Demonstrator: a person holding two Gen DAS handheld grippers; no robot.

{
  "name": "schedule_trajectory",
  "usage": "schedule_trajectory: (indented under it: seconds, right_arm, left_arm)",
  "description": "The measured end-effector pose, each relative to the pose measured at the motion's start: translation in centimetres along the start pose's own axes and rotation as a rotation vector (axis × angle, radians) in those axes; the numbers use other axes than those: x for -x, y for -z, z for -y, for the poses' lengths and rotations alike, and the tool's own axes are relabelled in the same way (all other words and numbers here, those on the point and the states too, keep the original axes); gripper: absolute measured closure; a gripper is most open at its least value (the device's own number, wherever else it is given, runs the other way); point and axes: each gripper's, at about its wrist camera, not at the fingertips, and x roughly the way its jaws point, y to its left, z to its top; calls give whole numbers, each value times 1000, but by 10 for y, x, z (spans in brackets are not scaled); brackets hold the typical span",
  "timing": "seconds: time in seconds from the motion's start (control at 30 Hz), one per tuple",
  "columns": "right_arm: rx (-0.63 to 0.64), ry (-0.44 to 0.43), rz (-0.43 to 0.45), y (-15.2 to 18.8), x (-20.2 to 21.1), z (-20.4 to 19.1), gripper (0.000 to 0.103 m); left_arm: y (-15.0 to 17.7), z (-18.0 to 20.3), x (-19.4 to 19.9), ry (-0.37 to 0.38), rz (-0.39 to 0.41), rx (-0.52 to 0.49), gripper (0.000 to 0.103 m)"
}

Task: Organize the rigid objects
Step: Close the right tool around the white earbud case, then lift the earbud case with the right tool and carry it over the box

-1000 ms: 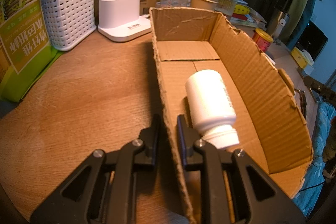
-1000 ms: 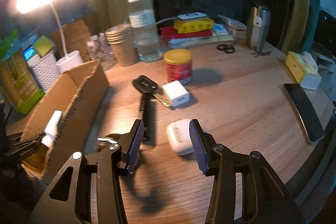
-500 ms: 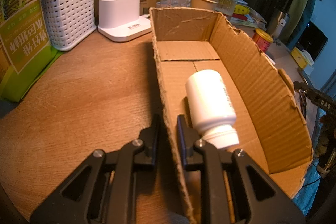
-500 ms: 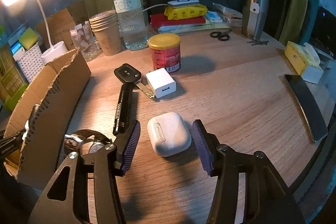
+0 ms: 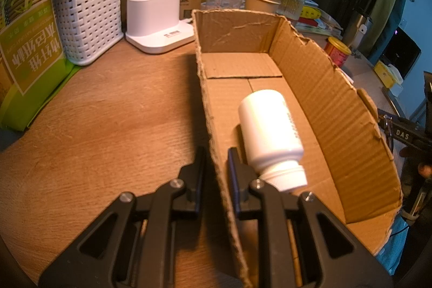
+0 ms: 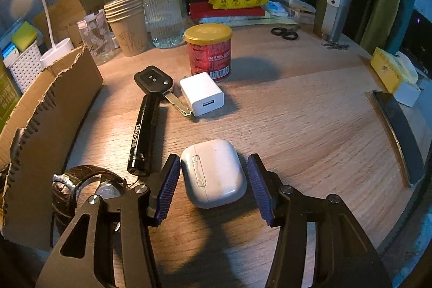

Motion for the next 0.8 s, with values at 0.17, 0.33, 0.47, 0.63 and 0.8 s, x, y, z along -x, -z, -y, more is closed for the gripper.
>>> schedule_trajectory:
  seconds: [0.17, 0.33, 0.47, 0.63, 0.8]
  right_arm:
    - [10, 15, -20, 0, -6, -3, 48]
    - [26, 23, -24, 2, -8, -5, 50]
    - [23, 26, -23, 4, -6, -4, 50]
    - [15, 28, -5, 4, 2, -3, 50]
    - [13, 20, 21, 0, 14, -3, 50]
  left_arm:
    - [0, 0, 0, 1, 0, 0, 85]
    - [0, 1, 0, 0, 0, 0, 85]
    - [0, 1, 0, 0, 0, 0, 85]
    - [0, 1, 0, 0, 0, 0, 85]
    - [0, 0, 0, 0, 0, 0, 85]
